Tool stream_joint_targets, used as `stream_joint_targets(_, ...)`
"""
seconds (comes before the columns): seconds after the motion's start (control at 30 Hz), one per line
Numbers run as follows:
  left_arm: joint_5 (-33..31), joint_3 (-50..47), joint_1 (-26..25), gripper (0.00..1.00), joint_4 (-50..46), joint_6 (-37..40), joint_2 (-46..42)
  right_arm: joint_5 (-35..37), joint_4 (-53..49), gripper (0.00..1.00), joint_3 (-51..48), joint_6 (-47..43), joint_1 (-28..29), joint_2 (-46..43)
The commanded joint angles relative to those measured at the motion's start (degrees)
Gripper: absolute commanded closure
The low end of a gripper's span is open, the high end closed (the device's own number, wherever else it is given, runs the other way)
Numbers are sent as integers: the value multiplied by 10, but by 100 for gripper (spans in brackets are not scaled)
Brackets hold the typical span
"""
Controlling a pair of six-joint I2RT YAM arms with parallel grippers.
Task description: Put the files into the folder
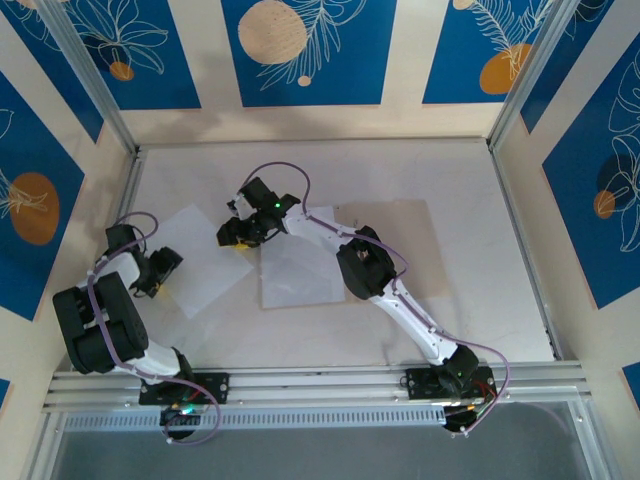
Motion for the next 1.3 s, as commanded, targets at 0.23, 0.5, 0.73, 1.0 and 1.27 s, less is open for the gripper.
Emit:
stream_joint_targets(0.23,95,-17,1,20,44,-15,34,-14,-34,47,10,6,2,20)
stream_joint_targets(0.5,119,-20,0,16,55,-12,36,-8,-40,47,10,11,1,25)
stream_joint_targets(0.73,149,-20,-1,16,69,-14,36,-2,-54,47,15,21,0,35)
stream_joint_targets(1.0,176,-18,-3,16,77,-14,31,2,-70,47,10,21,4,37)
stream_joint_targets(1.27,188,-21,-12,12,88,-23,30,-7,-67,47,9,27,6,37)
